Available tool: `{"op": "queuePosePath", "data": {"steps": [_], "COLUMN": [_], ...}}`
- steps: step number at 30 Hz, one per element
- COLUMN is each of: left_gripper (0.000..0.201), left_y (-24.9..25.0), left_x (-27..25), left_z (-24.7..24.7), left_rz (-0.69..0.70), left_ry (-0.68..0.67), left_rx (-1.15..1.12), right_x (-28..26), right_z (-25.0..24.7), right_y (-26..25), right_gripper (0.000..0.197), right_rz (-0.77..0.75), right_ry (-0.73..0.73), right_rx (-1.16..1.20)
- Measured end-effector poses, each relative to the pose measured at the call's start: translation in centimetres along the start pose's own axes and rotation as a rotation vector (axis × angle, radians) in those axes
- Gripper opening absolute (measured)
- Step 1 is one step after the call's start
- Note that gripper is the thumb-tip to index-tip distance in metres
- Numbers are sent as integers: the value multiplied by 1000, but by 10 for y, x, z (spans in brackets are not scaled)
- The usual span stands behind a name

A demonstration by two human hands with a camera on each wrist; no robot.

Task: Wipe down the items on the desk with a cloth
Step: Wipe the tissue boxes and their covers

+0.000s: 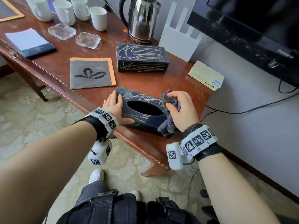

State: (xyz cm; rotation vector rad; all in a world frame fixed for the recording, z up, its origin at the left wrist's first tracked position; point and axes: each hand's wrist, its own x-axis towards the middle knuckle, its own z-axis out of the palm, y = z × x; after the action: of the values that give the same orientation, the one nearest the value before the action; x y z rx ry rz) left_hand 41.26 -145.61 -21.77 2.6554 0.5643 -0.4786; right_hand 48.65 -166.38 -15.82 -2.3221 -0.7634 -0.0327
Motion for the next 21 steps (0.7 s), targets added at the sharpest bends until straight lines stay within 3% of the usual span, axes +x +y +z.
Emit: {"op": "queuePosePath", "data": {"steps": [1, 3, 7, 11, 13, 16, 18, 21], "left_gripper": [111, 110, 100, 102, 107, 109, 112, 115], "left_y": [0, -3, -24, -46, -53, -60, -63, -63], "left_x": [0, 1, 8, 25, 33, 39, 44, 50], "left_z": [0, 0, -12, -32, -39, -46, -48, -49], "left_rz": [2, 11, 123, 264, 343, 440, 472, 483], "left_ry": [-3, -15, -52, -113, -149, -154, -150, -169], "left_rx": [3, -13, 18, 170, 207, 241, 270, 312], "right_x": [2, 1, -30, -38, -36, -35, -31, -26], "right_z": [0, 5, 31, 42, 49, 62, 78, 107], "right_y": [-3, -6, 8, 0, -6, -18, -35, -71], "right_gripper": [23, 22, 23, 41, 44, 40, 37, 35], "right_rz": [-14, -19, 202, 290, 439, 600, 567, 392], "right_ry": [137, 172, -230, -298, -274, -118, -106, -205], "right_rx": [82, 68, -400, -527, -502, -521, -485, -377]}}
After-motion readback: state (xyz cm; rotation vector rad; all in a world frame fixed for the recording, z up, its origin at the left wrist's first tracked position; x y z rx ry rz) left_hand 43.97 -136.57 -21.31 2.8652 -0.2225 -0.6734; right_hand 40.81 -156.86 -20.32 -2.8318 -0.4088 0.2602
